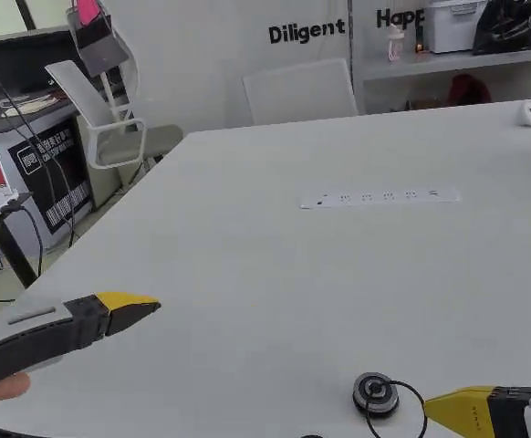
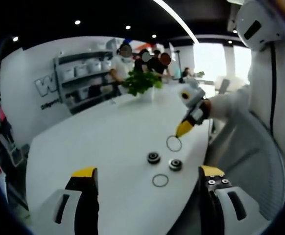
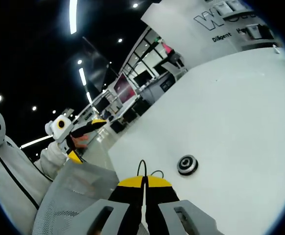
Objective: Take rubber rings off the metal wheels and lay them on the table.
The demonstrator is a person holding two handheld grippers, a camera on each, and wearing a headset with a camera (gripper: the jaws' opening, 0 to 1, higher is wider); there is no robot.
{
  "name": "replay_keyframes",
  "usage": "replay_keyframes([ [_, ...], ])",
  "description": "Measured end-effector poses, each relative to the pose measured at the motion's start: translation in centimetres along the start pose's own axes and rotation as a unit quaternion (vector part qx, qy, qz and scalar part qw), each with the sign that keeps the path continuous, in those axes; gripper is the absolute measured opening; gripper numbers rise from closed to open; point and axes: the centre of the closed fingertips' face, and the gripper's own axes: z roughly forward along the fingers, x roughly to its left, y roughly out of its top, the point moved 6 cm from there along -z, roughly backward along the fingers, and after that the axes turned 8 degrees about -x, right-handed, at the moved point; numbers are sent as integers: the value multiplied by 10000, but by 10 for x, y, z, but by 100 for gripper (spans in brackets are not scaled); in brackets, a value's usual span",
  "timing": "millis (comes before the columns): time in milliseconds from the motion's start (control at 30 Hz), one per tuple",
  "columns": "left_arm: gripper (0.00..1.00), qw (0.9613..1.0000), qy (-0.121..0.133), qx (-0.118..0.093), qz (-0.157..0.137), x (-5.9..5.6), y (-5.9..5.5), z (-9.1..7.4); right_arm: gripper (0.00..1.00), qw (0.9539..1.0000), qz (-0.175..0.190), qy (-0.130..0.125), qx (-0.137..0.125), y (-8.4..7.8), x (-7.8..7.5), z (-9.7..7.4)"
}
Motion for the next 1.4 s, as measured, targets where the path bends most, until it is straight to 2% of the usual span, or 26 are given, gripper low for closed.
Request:
replay_keyframes([
  [467,99,9975,635,-36,-318,2,-17,-26,0,9994,-193,244,124,17,8,21],
  [733,100,9951,896,-18,-417,1,-22,-39,0,9984,-284,404,277,18,14,35],
  [1133,100,9910,1210,-76,-568,-3,-24,-53,0,9959,-347,548,634,6,15,54],
  [1400,100,9901,1284,-86,-564,-4,-23,-56,0,9936,-371,409,989,-10,-1,73],
])
